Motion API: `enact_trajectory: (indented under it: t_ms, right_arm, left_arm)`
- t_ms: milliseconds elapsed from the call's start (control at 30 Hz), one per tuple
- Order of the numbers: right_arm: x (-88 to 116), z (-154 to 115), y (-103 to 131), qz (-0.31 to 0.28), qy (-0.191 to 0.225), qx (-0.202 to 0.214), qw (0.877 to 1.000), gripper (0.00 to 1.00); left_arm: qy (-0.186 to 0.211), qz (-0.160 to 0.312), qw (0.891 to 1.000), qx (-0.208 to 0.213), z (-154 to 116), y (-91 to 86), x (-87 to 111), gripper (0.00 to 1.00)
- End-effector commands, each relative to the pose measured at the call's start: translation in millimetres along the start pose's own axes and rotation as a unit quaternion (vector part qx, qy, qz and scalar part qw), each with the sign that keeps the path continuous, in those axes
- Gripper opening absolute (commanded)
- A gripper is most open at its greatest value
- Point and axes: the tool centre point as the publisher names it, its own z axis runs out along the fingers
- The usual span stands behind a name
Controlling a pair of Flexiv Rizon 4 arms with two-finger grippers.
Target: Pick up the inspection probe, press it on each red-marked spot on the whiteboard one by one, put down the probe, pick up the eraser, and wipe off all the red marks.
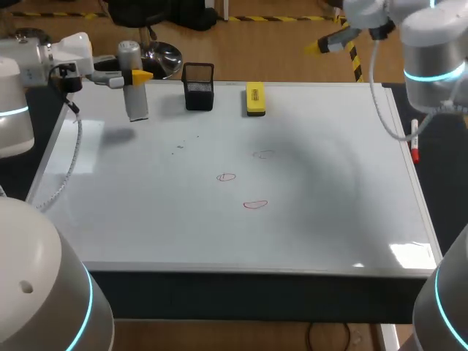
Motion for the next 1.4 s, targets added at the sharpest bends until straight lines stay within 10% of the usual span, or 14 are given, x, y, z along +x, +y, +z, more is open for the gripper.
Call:
enact_trajectory:
  t_ms: [33, 367, 667, 900, 1400]
  right_arm:
    - [-7.1, 24.4, 10.2, -0.134, 0.256, 0.063, 0.955, 1.0]
    - [11.0, 52.0, 17.2, -0.257, 0.394, 0.12, 0.874, 1.0]
    - [32.4, 60.1, -2.7, -0.372, 0.485, 0.163, 0.774, 1.0]
    - [45.1, 70.6, -22.6, -0.449, 0.502, 0.21, 0.709, 1.0]
    - [73.9, 101.6, -58.7, -0.578, 0.461, 0.271, 0.616, 1.0]
  left_arm:
    - [-0.001, 0.0, 1.0, 0.0, -0.1, -1.5, 1.2, 0.0]
    - [-0.001, 0.0, 1.0, 0.0, -0.1, -1.5, 1.2, 0.0]
    - [-0.001, 0.0, 1.0, 0.0, -0.1, -1.5, 1.2, 0.0]
    - [-0.001, 0.0, 1.0, 0.0, -0.1, -1.5, 1.2, 0.0]
    - [-0.001, 0.0, 1.0, 0.0, -0.1, -1.5, 1.2, 0.0]
